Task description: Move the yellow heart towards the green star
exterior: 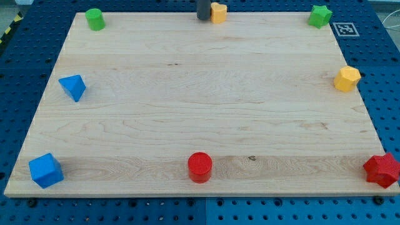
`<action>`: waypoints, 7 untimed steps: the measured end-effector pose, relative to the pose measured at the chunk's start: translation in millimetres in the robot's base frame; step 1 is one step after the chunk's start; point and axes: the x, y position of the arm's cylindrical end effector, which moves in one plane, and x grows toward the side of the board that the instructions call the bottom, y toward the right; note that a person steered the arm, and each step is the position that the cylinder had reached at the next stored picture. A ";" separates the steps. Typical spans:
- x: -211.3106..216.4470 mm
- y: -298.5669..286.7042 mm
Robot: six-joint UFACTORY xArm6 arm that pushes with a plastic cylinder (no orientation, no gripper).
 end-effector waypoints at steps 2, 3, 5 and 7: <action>-3.5 12.2; -3.5 20.1; -4.1 89.1; -4.3 91.8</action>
